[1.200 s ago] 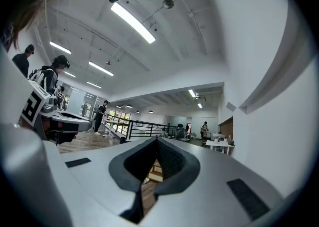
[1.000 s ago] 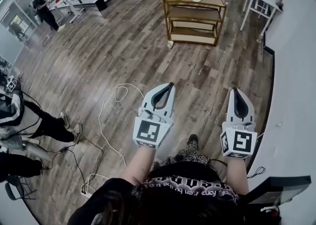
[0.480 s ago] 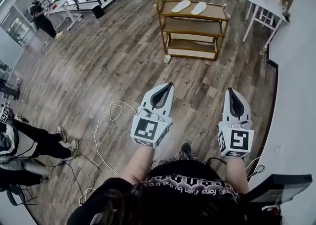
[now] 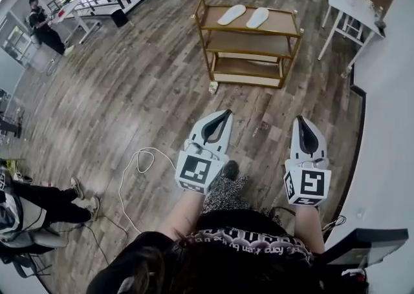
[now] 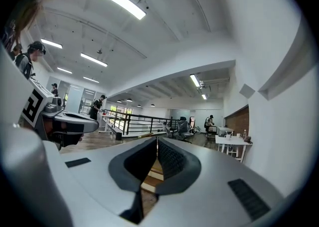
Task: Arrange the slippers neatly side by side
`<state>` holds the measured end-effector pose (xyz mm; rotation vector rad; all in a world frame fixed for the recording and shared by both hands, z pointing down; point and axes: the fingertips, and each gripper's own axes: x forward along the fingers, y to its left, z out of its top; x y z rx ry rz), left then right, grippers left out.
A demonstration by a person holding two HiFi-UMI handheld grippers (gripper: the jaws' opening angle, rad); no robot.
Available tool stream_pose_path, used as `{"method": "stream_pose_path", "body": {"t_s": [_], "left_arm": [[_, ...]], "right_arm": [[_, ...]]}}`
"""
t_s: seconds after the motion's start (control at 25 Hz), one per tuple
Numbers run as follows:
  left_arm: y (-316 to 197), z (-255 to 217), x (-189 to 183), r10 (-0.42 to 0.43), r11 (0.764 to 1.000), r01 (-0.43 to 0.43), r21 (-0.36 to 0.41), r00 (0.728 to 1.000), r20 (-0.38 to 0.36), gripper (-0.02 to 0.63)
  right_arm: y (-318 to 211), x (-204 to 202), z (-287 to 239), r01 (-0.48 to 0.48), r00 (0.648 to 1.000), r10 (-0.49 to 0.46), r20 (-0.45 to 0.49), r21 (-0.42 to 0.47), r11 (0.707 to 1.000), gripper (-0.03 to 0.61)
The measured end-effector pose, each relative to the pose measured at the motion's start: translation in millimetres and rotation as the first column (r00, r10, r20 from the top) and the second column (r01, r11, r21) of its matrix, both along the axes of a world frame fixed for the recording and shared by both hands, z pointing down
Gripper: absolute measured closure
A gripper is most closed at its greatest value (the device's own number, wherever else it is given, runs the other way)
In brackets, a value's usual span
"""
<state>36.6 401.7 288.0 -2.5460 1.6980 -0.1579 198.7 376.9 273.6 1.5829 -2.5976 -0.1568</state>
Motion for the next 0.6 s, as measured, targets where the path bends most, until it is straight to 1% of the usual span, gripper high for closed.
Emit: {"method": "stream_pose_path", "body": {"t_s": [0.12, 0.32, 0.48, 0.6], "left_arm": [[-56.5, 6.7, -12.4, 0.025, 1.0, -0.025, -0.012, 1.0, -0.008, 0.626], [-147.3, -5.4, -36.4, 0.064, 0.998, -0.064, 0.003, 0.998, 0.022, 0.626], [-201.3, -12.6, -63.2, 0.057, 0.998, -0.058, 0.017, 0.998, 0.039, 0.626], [-237.2, -6.3, -76.8, 0.046, 0.999, -0.046, -0.002, 0.999, 0.026, 0.626]], "right_arm": [[-50.2, -21.0, -0.2, -0.012, 1.0, 0.013, -0.013, 0.025, 1.0, 0.575], [-139.9, -54.1, -15.5, -0.024, 1.0, 0.024, -0.005, 0.038, 0.999, 0.574], [-195.0, -71.3, -21.6, -0.044, 0.999, 0.044, -0.004, 0.042, 0.998, 0.574], [-227.4, -81.4, -15.6, -0.043, 0.999, 0.043, -0.027, 0.026, 0.999, 0.574]]}}
